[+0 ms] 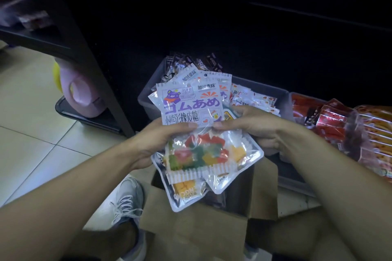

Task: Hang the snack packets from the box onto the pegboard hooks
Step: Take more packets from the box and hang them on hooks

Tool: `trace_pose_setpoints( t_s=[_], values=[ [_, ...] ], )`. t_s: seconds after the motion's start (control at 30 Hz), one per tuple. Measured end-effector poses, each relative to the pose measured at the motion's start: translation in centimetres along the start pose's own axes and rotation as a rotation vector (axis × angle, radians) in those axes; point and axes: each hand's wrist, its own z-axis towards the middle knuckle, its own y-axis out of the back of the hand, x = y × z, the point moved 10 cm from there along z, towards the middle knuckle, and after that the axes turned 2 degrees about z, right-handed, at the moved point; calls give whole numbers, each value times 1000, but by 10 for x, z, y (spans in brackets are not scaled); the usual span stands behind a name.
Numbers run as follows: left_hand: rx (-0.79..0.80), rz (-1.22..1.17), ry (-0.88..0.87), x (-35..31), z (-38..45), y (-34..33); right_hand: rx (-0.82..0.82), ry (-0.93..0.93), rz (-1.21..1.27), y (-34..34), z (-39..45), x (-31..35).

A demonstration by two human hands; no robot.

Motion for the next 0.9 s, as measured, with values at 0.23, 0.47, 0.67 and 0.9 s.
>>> trace_pose_setpoints(
  t_s=[0.23, 0.47, 0.67, 0.9],
  values=[
    [-141, 107, -34, -2, 7, 16, -211, 46, -122, 19, -7, 9],
    [-273, 151, -42, -10, 9, 47, -490, 136, -362, 49, -16, 23],
    [-413, 56, -90, -11, 8, 60, -509, 159, -605, 38, -25, 33],
    [-459, -161, -142, -21, 4, 46, -514, 146, 51, 41, -21, 21]
  ],
)
